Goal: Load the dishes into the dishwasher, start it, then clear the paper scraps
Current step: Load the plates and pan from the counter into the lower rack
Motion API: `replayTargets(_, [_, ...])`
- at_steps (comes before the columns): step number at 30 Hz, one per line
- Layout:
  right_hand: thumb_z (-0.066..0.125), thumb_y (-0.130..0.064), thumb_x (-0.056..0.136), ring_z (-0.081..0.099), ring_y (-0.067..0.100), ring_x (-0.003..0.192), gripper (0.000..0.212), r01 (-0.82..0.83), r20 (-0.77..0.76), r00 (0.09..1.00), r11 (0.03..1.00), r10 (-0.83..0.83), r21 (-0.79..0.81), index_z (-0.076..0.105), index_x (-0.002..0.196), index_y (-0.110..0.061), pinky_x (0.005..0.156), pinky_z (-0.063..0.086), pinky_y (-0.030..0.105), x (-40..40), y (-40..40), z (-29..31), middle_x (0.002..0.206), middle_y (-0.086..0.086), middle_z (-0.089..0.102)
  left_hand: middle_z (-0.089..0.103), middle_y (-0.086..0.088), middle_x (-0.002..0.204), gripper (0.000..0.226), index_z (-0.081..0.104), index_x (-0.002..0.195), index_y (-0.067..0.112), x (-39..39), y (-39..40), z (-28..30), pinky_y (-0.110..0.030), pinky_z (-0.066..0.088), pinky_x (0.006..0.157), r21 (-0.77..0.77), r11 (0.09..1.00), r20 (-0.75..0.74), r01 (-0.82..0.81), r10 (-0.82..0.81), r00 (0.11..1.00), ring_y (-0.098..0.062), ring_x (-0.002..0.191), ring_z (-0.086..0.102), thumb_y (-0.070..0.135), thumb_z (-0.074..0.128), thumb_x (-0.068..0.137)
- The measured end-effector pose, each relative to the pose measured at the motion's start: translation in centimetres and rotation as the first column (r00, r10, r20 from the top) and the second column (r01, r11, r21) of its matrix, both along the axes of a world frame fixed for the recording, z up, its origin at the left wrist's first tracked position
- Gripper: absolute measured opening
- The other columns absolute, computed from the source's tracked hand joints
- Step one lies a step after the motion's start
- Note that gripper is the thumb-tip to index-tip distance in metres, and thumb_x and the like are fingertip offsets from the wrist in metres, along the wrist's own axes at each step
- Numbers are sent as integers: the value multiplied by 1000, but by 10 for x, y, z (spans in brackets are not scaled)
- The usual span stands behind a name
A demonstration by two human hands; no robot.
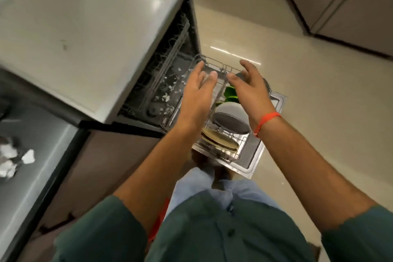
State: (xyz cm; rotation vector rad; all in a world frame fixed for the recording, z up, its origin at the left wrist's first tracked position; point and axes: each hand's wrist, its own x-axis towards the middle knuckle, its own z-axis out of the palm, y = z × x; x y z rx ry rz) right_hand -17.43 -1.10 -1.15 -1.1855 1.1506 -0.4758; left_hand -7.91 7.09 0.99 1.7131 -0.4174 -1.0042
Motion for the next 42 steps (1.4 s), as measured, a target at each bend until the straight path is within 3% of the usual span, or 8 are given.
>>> replayTargets(2, [64,-34,94,39,14,139,55,-54,60,997,998,55,-30,42,145,-38,115,38,44,10,19,32,155,-3,37,47,-1,151,55,32,156,29,7,25,34,-8,51,73,-54,994,5,-94,94,996,7,110,60,28,53,105])
replayTargets(7, [64,-30,95,37,7,140,52,-222,198,952,971,235,-87,45,144,-36,113,36,32,52,63,94,154,-3,38,40,3,157,55,36,153,38,27,94,95,-35,41,113,-126,952,84,-280,291,953,-7,138,45,33,56,102])
replayTargets(16, [65,-32,94,42,5,136,42,-593,276,722,773,634,-224,53,134,-39,95,38,21,142,173,162,145,-7,48,49,8,150,52,45,147,42,62,228,159,-39,41,115,-333,721,53,-608,658,751,-3,132,53,33,62,99])
replayTargets(23, [67,-35,91,50,1,128,45,-750,225,548,592,806,-294,54,134,-34,104,42,25,196,283,183,140,-2,54,51,-1,149,48,51,143,38,92,345,159,-43,44,113,-414,527,-1,-742,815,580,-11,131,55,26,63,98])
replayTargets(28, [64,-30,95,59,-10,106,41,-838,201,422,465,884,-287,55,134,-34,83,47,15,228,353,178,128,-10,61,53,0,145,53,49,143,37,111,425,146,-41,46,110,-394,411,-38,-822,886,461,-10,127,58,29,66,94])
replayTargets(33, [68,-50,73,54,12,127,58,-902,182,316,354,931,-248,55,130,-43,107,45,44,256,421,169,138,-1,56,50,0,147,52,47,146,36,123,485,135,-42,45,111,-366,268,-83,-891,944,318,-14,130,56,23,64,98])
replayTargets(38, [69,-43,85,53,6,124,56,-960,170,194,223,966,-171,48,137,-42,108,43,41,285,474,158,137,0,56,54,3,145,63,48,144,39,127,534,124,-38,47,108,-333,125,-127,-935,976,176,-15,132,55,36,69,85])
replayTargets(42, [65,-33,93,54,6,122,50,-988,161,93,112,983,-109,47,139,-38,109,42,42,318,510,143,133,-1,59,62,6,134,55,46,146,35,143,566,116,-39,48,107,-263,-9,-143,-965,989,30,-12,122,63,29,66,96])
